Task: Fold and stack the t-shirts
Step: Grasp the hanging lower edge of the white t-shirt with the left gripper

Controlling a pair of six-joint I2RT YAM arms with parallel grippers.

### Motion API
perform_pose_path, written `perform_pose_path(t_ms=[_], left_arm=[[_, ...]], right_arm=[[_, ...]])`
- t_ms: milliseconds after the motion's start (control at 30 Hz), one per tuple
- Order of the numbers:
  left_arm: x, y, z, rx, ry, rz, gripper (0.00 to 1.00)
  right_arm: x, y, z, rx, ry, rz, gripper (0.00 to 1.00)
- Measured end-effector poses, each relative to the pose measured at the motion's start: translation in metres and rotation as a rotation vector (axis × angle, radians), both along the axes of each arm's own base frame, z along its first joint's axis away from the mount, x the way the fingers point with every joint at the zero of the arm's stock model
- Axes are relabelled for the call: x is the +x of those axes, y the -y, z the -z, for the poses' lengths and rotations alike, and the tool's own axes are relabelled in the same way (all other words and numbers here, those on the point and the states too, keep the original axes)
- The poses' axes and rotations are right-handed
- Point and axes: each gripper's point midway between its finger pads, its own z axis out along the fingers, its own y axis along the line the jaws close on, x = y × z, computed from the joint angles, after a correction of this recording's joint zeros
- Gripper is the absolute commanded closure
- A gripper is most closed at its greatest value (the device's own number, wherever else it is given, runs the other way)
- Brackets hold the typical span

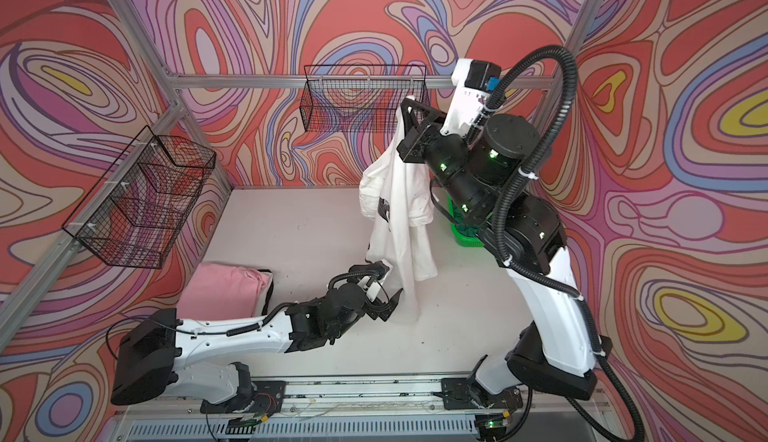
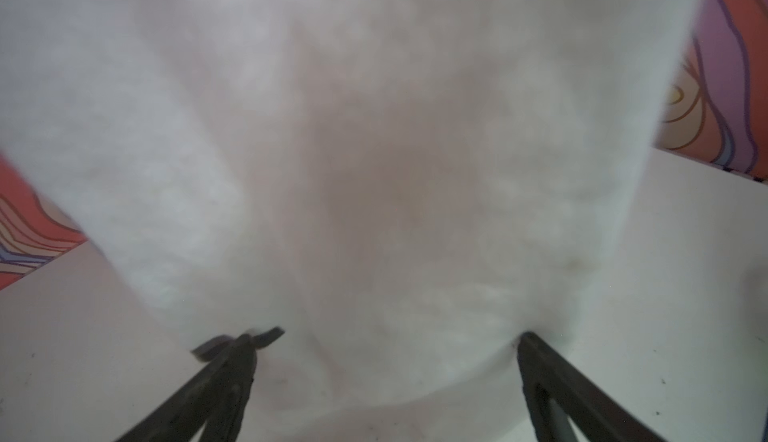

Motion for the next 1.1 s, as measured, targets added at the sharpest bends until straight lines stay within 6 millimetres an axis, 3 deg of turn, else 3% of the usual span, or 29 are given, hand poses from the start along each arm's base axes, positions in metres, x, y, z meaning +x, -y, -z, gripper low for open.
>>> perform_pose_path(t_ms=[200, 333, 500, 633, 767, 833, 1100], left_arm=[[-0.022, 0.038, -0.025, -0.120, -0.032, 0.113, 0.00], [-0.026, 0.052, -0.020, -0.119, -0.047, 0.124, 0.03], [-0.001, 0.048, 0.003, -0.074, -0.077, 0.037, 0.15], [0.026, 0.047, 0.006, -0.061, -0.093, -0.032, 0.11], [0.035, 0.060, -0.006, -0.089, -0.091, -0.047, 0.09], [0.038, 0.064, -0.010, -0.096, -0.084, -0.056, 0.17], [0.050, 0.064, 0.000, -0.096, -0.101, -0.103, 0.67]], right_arm=[[0.008, 0.005, 0.003, 0.006, -0.013, 0.054, 1.00], [0.012, 0.005, 0.006, 0.002, -0.022, 0.074, 1.00], [0.014, 0.006, 0.006, 0.013, -0.018, 0.083, 1.00], [0.016, 0.004, 0.007, 0.018, -0.016, 0.087, 1.00], [0.019, 0.004, 0.009, 0.025, -0.018, 0.099, 1.00], [0.021, 0.004, 0.010, 0.027, -0.020, 0.106, 1.00], [0.022, 0.013, 0.012, 0.047, -0.016, 0.151, 1.00]])
